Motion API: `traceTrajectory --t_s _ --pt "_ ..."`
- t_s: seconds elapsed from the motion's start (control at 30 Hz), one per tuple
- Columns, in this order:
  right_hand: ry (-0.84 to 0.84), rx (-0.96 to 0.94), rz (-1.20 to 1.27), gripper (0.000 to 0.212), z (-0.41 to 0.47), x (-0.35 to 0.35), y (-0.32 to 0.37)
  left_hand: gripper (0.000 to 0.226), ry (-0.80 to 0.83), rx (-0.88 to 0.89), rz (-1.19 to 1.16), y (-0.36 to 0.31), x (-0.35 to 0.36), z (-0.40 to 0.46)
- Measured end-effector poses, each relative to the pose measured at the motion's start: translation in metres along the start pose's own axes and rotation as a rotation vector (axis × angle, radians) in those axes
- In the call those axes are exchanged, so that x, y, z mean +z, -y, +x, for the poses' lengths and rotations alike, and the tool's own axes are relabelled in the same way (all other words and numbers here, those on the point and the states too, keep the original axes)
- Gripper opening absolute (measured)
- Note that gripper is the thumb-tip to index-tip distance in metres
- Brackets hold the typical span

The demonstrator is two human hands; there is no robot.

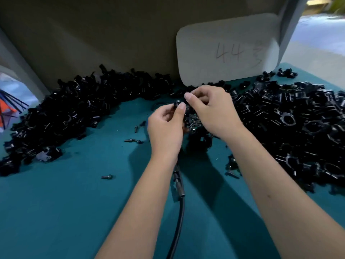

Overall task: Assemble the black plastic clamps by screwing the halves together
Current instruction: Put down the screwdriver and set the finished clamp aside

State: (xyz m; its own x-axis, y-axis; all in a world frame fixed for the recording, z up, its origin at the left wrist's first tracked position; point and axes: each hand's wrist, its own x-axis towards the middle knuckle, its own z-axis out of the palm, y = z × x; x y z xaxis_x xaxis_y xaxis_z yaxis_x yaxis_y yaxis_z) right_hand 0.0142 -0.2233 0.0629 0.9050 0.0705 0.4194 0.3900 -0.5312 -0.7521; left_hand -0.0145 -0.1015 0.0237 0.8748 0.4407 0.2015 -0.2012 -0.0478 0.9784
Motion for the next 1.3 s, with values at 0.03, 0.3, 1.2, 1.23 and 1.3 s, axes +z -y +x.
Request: traceTrajectory --t_s 0.03,0.3,1.2,1.23,1.3 --pt "-0.018 -0.006 -0.087 0.028 0.004 -0.012 -0.005 0.015 -0.019 -0.011 0.017 -0.003 0.015 -0.001" --pt "-0.136 0.135 -0.690 0.027 0.028 -0.094 -0.058 0.024 0.315 0.239 0.407 -0.038 0.112 -0.026" --pt "0.618 -0.045 -0.998 0.051 0.166 0.059 -0.081 0.031 0.175 0.116 1.234 0.013 0.023 0.173" --pt "0.596 -0.062 -0.983 0.048 0.168 0.063 -0.084 0.037 0.188 0.055 1.257 0.017 0.023 0.181" --pt "0.562 -0.075 -0.939 0.038 0.171 0.069 -0.087 0.049 0.240 -0.047 1.315 0.023 0.024 0.190"
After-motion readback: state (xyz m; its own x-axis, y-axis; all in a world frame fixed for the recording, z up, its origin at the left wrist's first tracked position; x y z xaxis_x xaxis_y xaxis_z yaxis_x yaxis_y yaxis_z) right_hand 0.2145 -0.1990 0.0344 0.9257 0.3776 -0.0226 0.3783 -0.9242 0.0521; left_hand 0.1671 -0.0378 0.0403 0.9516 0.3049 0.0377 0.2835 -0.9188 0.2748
